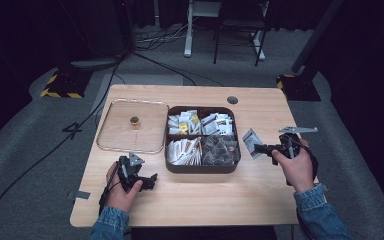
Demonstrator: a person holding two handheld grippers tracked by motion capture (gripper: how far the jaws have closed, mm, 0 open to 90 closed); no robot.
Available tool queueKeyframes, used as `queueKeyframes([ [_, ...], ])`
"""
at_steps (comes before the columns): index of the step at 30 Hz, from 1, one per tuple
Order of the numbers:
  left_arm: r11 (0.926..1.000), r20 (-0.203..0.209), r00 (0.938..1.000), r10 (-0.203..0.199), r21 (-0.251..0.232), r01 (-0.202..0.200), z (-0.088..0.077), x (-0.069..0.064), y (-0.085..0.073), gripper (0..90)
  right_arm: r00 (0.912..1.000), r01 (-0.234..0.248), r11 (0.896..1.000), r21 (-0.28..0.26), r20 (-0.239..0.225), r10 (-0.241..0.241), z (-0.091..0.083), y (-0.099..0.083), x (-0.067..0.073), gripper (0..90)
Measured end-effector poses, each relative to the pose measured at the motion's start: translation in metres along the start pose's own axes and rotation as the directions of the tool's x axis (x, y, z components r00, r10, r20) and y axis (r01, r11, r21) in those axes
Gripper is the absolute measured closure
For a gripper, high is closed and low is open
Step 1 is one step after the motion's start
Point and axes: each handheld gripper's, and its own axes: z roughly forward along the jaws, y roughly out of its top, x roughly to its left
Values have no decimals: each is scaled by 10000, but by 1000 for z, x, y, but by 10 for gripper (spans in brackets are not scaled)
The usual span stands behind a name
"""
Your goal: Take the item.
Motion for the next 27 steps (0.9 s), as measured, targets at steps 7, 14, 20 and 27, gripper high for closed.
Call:
queueKeyframes([
  [7,10000,-1,10000,4,3,-4,0,0,0,1,9988,-419,9981,457,266,407,11,-11,-14,898],
  [14,10000,-1,10000,3,1,-3,0,0,0,1,9970,-687,9941,838,425,653,19,-20,-25,897],
  [20,10000,-2,10000,6,2,-6,0,0,0,0,9952,-881,9903,1071,524,829,24,-25,-31,897],
  [27,10000,-1,10000,3,-1,-3,0,0,0,0,9934,-1023,9871,1228,651,948,28,-28,-37,894],
])
